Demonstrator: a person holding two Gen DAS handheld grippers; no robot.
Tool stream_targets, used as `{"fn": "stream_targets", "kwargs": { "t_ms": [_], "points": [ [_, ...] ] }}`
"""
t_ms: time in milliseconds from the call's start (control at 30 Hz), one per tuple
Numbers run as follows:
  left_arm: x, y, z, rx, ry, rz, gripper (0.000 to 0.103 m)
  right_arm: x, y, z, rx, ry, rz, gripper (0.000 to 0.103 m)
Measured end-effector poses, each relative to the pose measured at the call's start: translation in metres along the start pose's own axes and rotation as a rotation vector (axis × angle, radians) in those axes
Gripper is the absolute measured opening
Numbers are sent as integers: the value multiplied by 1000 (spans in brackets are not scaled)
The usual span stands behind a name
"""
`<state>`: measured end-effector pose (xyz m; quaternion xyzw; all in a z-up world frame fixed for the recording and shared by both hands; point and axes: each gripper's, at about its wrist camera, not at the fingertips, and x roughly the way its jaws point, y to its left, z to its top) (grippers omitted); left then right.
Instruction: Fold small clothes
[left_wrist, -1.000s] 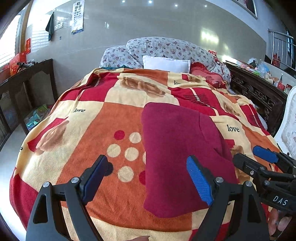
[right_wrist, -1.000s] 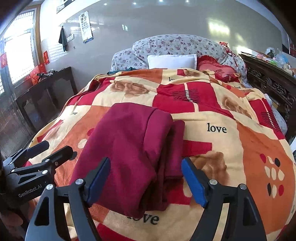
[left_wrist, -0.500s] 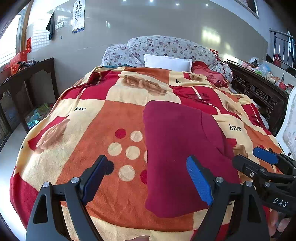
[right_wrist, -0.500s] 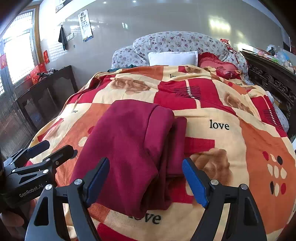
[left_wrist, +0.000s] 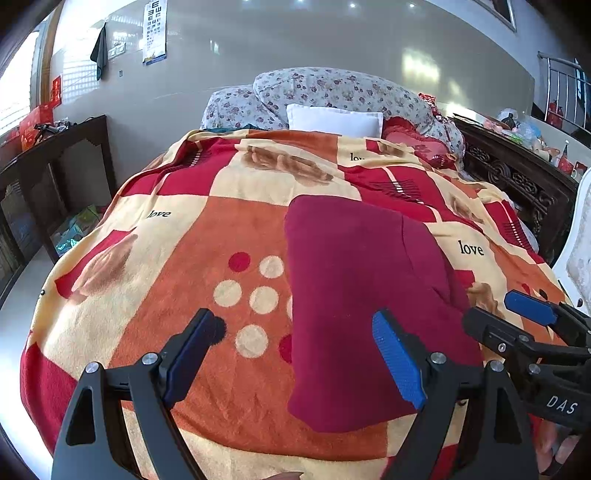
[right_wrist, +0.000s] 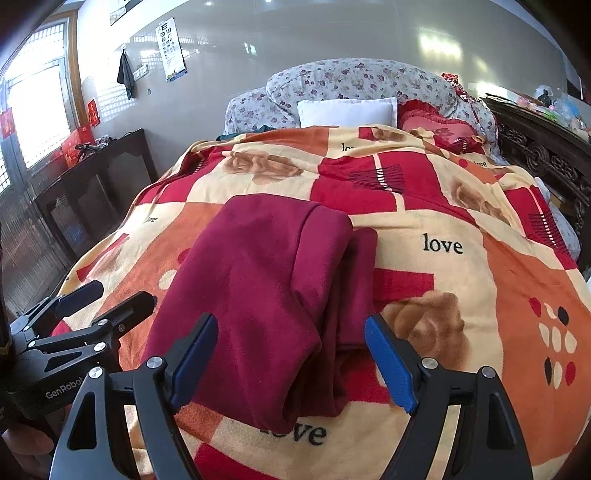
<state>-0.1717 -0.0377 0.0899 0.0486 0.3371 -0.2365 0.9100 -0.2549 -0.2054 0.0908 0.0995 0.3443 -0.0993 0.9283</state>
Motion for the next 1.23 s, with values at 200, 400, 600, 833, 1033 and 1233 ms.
{"fn": "stream_targets", "kwargs": {
  "t_ms": [200, 400, 600, 833, 1033, 1233],
  "points": [
    [0, 0, -1, 0, 2, -2, 86, 0, -1, 1, 5, 2, 0, 86],
    [1, -1, 0, 2, 5, -1, 86, 1, -2, 0, 2, 7, 1, 86],
    [2, -1, 0, 2, 9, -1, 86, 3, -4, 0, 4, 12, 1, 87],
    [7, 0, -2, 9, 7, 0, 86, 7, -5, -1, 1, 25, 4, 87],
    [12, 7, 0, 15, 3, -2, 86, 11, -18, 0, 29, 33, -10, 87],
    [20, 17, 1, 14, 1, 33, 86, 15, -41, -1, 75, 47, -26, 87]
  ]
}}
